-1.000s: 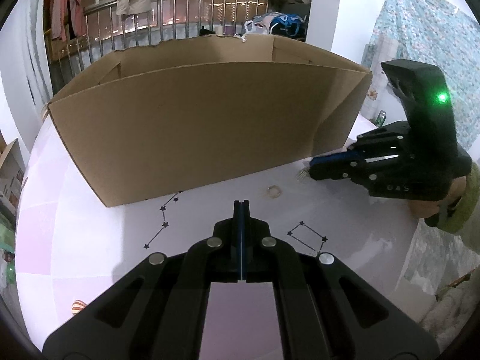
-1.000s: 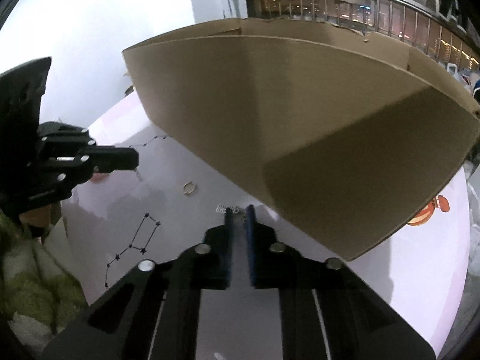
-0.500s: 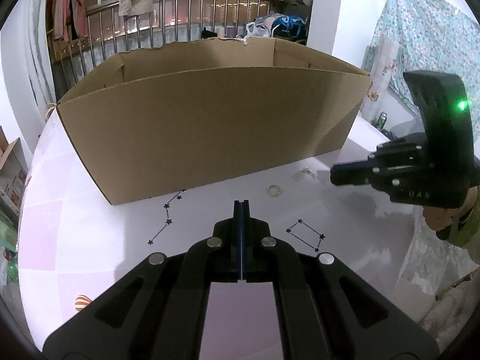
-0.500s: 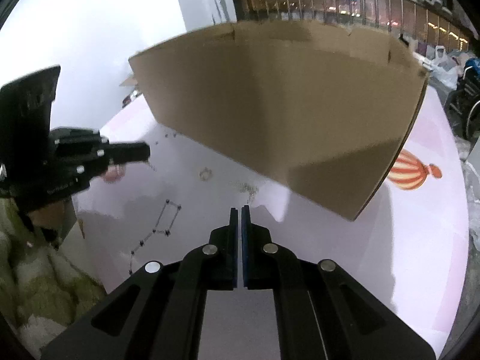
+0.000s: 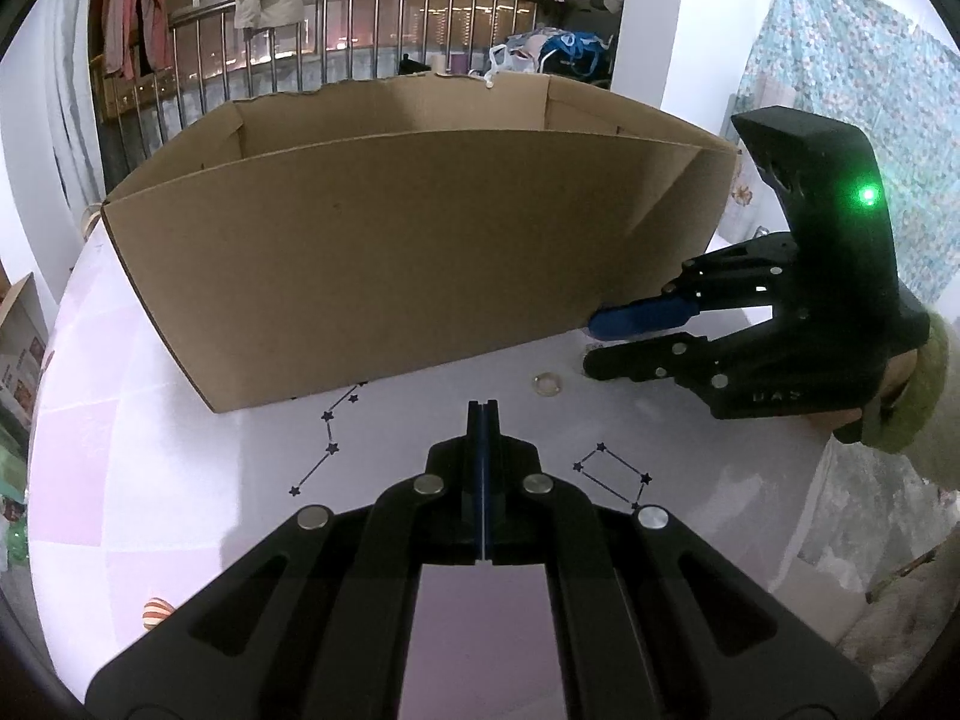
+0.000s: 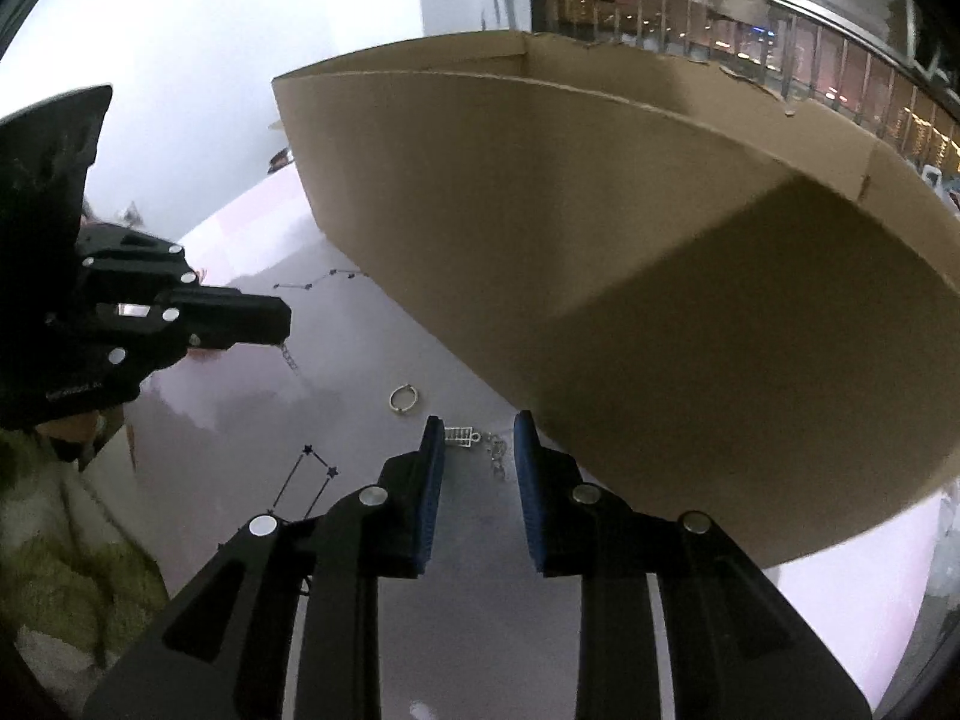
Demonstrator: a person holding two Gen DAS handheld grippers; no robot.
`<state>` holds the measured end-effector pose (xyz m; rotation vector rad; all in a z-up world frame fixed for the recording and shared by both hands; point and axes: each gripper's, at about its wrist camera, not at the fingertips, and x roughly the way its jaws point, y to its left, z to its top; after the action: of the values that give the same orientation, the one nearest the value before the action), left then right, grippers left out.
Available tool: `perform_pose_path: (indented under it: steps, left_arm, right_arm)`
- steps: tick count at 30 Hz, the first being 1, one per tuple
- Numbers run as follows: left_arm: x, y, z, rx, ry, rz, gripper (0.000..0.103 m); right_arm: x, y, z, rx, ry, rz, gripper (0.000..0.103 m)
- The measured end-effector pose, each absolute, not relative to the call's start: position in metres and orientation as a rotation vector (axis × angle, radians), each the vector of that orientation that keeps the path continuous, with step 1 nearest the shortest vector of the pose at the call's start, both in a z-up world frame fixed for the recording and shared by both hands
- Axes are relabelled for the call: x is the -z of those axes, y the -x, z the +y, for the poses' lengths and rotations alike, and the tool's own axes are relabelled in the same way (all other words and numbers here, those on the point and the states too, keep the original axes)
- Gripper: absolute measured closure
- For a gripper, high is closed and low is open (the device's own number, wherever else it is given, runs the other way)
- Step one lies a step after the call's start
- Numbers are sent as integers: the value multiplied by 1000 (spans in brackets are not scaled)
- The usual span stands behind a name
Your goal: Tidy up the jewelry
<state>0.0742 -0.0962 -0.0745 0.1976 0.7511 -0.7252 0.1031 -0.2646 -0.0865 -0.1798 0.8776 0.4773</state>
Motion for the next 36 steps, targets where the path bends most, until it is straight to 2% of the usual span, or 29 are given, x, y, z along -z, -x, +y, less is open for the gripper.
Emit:
perform_pose_path:
  steps: [2,4,7,21,36]
  left_arm:
    - [76,-74,-97,729,-196,754,103]
    - [77,-75,-98,736,-195,756,103]
    - [79,-75,-99,743,-195,758,103]
    - [77,-73,-100,737,-184,749,103]
    - [70,-71,-96,722,-202,733,103]
  right_arm:
    - [86,-102,-263,-478,197,885,81]
    - [87,-102,-260,-493,197,901,97]
    - [85,-97,-256,-475,229,900,99]
    - [85,-65,-276,-382,116,927,101]
    - [64,-50,-292,-339,-38,837,101]
